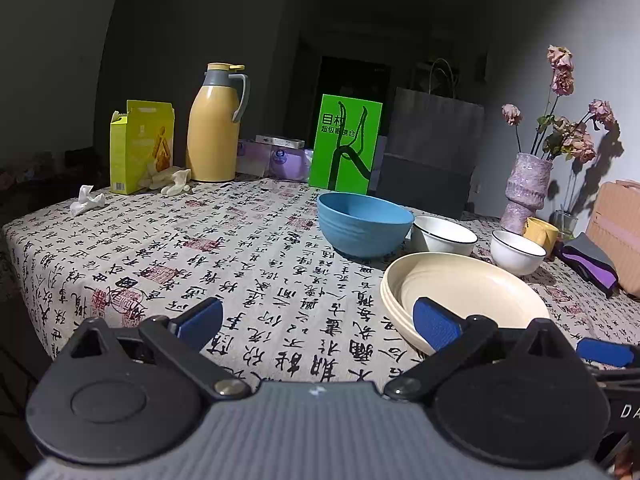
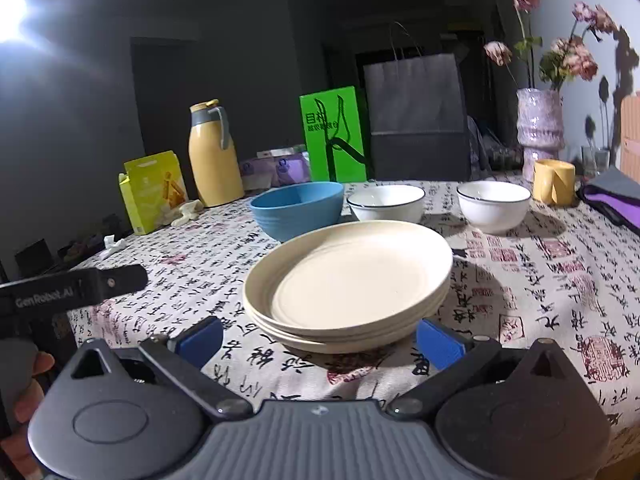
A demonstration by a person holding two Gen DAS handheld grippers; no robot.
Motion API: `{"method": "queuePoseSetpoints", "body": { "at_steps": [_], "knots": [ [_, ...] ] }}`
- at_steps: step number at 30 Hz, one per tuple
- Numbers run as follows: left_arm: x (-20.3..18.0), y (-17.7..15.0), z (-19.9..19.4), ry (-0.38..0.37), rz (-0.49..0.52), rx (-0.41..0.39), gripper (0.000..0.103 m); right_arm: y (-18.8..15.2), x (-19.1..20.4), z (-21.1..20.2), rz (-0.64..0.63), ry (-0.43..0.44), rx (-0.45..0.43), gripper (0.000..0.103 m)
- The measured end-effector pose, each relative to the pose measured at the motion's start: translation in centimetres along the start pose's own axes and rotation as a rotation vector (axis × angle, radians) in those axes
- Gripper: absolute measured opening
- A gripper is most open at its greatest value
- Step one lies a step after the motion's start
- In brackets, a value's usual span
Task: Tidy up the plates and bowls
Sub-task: 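Withdraw both open tools from the three stacked plates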
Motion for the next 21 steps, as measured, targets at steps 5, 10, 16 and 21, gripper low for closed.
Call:
{"method": "queuePoseSetpoints", "body": {
  "at_steps": [5, 10, 16, 21],
  "knots": [
    [-0.1, -0.1, -0.3, 0.004, 0.011, -0.012, 0.103, 0.3, 0.6, -0.8, -0.026, -0.005, -0.033, 0.103],
    [-0.2, -0.2, -0.4, -0.007, 0.012, -0.014, 0.103, 0.0, 1.3, -1.3, -0.054, -0.020, -0.038, 0.103],
    [-0.3, -0.4, -0.5, -0.013, 0.019, -0.015, 0.103, -0.9, 2.2, -1.5, -0.092, -0.056, -0.025, 0.103],
    [-0.3, -0.4, -0.5, -0.015, 0.020, -0.016, 0.103, -0.9, 2.0, -1.7, -0.084, -0.076, -0.027, 0.103]
  ]
}}
Point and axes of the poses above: each gripper's, at about its wrist camera, not at the fingertips, and z roughly the way its jaws point, x to its left, y to its top, the point moved 6 cm from there along z, roughly the way its jaws point, and after that the axes turned 11 degrees about -z, right-handed, at the moved point
